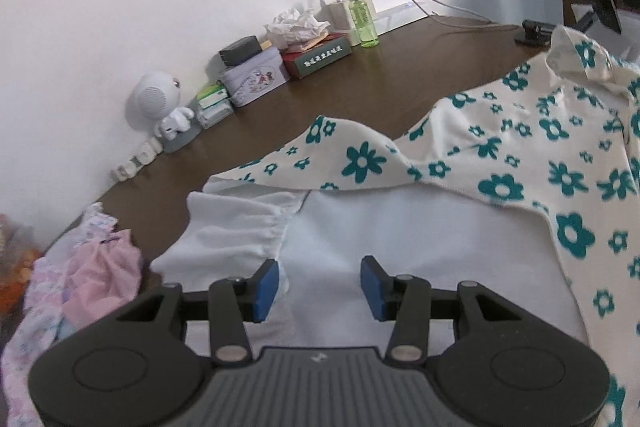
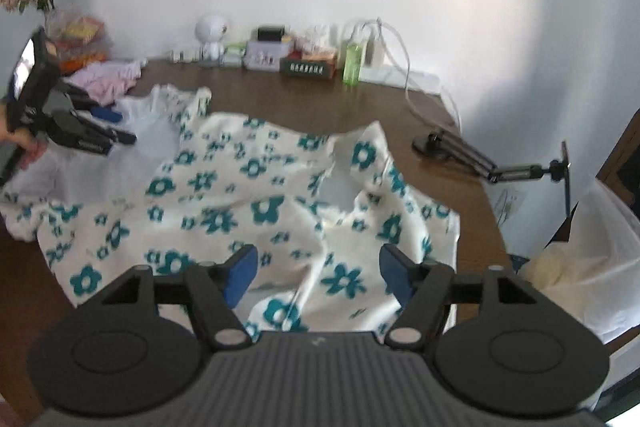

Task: Fold clothes

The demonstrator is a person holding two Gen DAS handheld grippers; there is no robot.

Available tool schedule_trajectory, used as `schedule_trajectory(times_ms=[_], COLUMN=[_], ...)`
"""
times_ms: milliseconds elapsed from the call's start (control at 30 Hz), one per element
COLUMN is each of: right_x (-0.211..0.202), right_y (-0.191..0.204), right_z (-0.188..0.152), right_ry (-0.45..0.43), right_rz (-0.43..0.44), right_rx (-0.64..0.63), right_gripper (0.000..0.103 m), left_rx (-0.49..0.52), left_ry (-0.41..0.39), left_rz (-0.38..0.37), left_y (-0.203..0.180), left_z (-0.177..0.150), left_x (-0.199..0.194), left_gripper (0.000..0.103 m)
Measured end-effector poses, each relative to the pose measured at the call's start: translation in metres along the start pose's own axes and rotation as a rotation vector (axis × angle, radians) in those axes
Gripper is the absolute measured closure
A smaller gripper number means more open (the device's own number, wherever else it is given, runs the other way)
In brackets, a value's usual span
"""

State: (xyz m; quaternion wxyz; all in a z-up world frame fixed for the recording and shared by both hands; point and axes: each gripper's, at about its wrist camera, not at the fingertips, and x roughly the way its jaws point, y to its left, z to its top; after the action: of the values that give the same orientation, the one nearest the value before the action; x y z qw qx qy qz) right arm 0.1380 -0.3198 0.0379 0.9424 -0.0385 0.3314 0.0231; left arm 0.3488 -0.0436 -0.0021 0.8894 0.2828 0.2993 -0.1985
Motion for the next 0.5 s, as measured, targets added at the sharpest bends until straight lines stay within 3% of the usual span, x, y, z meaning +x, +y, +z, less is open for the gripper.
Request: schedule_trajectory(times_ms=[233, 333, 433, 500], right_x=[0.012, 0.014, 0.016, 0.016], right_y=[0.005, 0.010, 0.015, 0.017], right_z=[-0.017, -0.023, -0.028, -0.030], right_ry=[0.056, 0.081, 0.112, 0.115], right_rz=[0.014, 0.052, 0.088, 0.100], right_rx=[0.000, -0.019, -0.041, -0.046], right_gripper=[0.035, 0.043, 0.073, 0.079], left_rx=[0.046, 0.037, 0.026, 0.023], left_ry=[0.017, 0.038, 0.057, 0.068], left_rz=[0.090, 0.109, 0.120, 0.118], left_y=[-0.006, -0.006, -0.011, -0.016], left_z=[-0.031, -0.048, -0.065, -0.076], left_x=[-0.035, -0.054, -0.074, -0.087], left_gripper=[0.060, 0.060, 0.060, 0.060])
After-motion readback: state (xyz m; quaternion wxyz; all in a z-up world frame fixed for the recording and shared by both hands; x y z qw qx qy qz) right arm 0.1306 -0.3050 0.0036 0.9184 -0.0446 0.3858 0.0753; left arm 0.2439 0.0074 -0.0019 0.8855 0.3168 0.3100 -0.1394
